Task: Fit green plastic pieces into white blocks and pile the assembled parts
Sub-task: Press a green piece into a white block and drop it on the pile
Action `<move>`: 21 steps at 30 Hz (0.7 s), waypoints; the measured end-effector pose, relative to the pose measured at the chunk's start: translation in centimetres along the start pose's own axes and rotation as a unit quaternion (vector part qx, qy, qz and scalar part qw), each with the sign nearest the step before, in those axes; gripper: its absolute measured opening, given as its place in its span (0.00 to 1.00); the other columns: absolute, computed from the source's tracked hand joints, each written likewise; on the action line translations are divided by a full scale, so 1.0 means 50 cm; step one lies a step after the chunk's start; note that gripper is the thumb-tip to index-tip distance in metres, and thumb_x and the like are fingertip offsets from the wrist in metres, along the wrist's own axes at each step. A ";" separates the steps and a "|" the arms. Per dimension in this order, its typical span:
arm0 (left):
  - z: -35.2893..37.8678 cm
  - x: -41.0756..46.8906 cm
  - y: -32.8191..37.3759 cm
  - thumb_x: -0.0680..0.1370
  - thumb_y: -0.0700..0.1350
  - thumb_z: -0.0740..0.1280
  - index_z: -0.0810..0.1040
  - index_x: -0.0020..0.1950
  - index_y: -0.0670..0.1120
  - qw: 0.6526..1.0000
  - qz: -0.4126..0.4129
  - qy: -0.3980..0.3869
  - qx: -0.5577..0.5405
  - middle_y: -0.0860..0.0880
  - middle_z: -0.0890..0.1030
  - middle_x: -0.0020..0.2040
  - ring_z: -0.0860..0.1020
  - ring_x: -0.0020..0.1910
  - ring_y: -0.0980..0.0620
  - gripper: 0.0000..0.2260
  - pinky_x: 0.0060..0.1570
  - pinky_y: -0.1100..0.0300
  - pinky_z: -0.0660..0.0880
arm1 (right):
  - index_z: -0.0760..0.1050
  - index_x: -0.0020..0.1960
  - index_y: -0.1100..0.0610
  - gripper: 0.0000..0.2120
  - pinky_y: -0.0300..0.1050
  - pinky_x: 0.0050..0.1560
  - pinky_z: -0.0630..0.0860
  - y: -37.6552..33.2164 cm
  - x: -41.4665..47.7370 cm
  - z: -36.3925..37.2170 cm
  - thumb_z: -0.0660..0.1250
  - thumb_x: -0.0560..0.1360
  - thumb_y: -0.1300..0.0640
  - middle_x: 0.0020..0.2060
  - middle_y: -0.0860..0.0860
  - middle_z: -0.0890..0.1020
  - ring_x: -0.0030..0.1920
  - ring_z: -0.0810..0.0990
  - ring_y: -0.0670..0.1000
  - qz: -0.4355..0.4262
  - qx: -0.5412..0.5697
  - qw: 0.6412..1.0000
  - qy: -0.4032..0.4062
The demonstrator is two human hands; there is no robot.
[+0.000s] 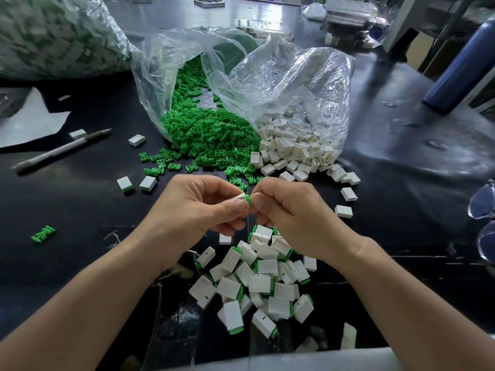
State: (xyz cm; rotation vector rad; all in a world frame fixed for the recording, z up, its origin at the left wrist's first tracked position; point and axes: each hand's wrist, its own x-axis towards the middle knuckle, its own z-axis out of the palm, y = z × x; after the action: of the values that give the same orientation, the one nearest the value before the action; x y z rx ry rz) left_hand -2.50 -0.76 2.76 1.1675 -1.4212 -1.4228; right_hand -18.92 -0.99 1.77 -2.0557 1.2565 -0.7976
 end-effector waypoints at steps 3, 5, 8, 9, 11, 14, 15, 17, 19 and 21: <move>-0.004 -0.003 -0.002 0.62 0.42 0.70 0.81 0.38 0.40 0.999 0.031 -0.016 0.041 0.43 0.82 0.31 0.79 0.27 0.54 0.08 0.27 0.65 0.76 | 0.70 0.37 0.53 0.11 0.41 0.36 0.69 -0.005 -0.001 -0.005 0.60 0.77 0.62 0.28 0.43 0.72 0.30 0.70 0.43 -0.016 -0.044 0.999 -0.020; -0.005 -0.004 -0.004 0.62 0.43 0.70 0.81 0.38 0.41 0.996 0.048 -0.021 0.069 0.44 0.82 0.30 0.80 0.27 0.53 0.08 0.27 0.64 0.76 | 0.68 0.38 0.53 0.10 0.43 0.36 0.66 -0.007 -0.002 -0.007 0.60 0.77 0.61 0.29 0.44 0.72 0.31 0.69 0.47 -0.025 -0.085 0.995 -0.037; -0.006 -0.003 -0.011 0.65 0.42 0.71 0.82 0.37 0.43 0.990 0.065 -0.021 0.122 0.43 0.81 0.30 0.80 0.27 0.52 0.04 0.28 0.63 0.77 | 0.69 0.38 0.56 0.09 0.44 0.35 0.62 -0.011 -0.004 -0.011 0.61 0.77 0.61 0.30 0.46 0.70 0.33 0.67 0.50 -0.056 -0.147 0.986 -0.050; -0.007 -0.002 -0.013 0.66 0.39 0.72 0.82 0.37 0.43 0.988 0.069 -0.021 0.134 0.44 0.81 0.29 0.80 0.27 0.52 0.01 0.28 0.63 0.77 | 0.69 0.38 0.56 0.09 0.45 0.34 0.62 -0.013 -0.004 -0.013 0.61 0.77 0.62 0.30 0.46 0.69 0.32 0.67 0.51 -0.066 -0.163 0.983 -0.054; -0.009 -0.002 -0.018 0.68 0.36 0.72 0.82 0.36 0.43 0.983 0.081 -0.019 0.164 0.44 0.81 0.29 0.80 0.27 0.50 0.03 0.29 0.62 0.78 | 0.69 0.37 0.57 0.09 0.49 0.34 0.64 -0.017 -0.006 -0.015 0.61 0.76 0.63 0.30 0.47 0.69 0.32 0.67 0.53 -0.083 -0.200 0.974 -0.069; -0.010 -0.002 -0.020 0.68 0.36 0.73 0.82 0.36 0.43 0.978 0.089 -0.021 0.187 0.44 0.81 0.29 0.80 0.27 0.51 0.03 0.29 0.62 0.78 | 0.72 0.38 0.61 0.07 0.51 0.32 0.67 -0.020 -0.007 -0.017 0.61 0.75 0.66 0.30 0.50 0.70 0.31 0.68 0.55 -0.095 -0.228 0.965 -0.085; -0.010 -0.003 -0.020 0.68 0.36 0.73 0.82 0.36 0.44 0.976 0.092 -0.023 0.195 0.46 0.81 0.29 0.80 0.27 0.53 0.03 0.28 0.64 0.77 | 0.73 0.39 0.62 0.06 0.52 0.32 0.67 -0.020 -0.007 -0.017 0.61 0.75 0.66 0.30 0.51 0.70 0.31 0.68 0.55 -0.096 -0.237 0.962 -0.092; -0.010 -0.003 -0.022 0.68 0.36 0.73 0.82 0.37 0.44 0.970 0.103 -0.028 0.217 0.47 0.81 0.28 0.79 0.26 0.55 0.04 0.28 0.64 0.77 | 0.73 0.41 0.62 0.06 0.54 0.35 0.68 -0.020 -0.006 -0.014 0.60 0.76 0.65 0.32 0.51 0.70 0.33 0.67 0.55 -0.096 -0.253 0.957 -0.104; -0.009 -0.004 -0.023 0.68 0.36 0.73 0.82 0.36 0.45 0.959 0.120 -0.028 0.255 0.48 0.81 0.28 0.78 0.25 0.56 0.04 0.29 0.62 0.77 | 0.72 0.42 0.62 0.05 0.54 0.36 0.68 -0.018 -0.006 -0.012 0.59 0.76 0.65 0.32 0.51 0.70 0.33 0.67 0.55 -0.100 -0.265 0.952 -0.113; -0.008 -0.005 -0.020 0.68 0.40 0.74 0.82 0.36 0.45 0.957 0.129 -0.030 0.258 0.49 0.81 0.27 0.78 0.25 0.56 0.03 0.28 0.60 0.78 | 0.72 0.41 0.62 0.05 0.54 0.34 0.69 -0.015 -0.005 -0.011 0.60 0.75 0.66 0.32 0.51 0.69 0.32 0.66 0.54 -0.113 -0.266 0.952 -0.103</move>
State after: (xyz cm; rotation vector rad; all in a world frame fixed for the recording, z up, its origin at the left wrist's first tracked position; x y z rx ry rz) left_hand -1.98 -0.56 1.79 1.1954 -1.9822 -0.9348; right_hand -19.00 -0.55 2.64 -2.6716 1.2219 -0.3391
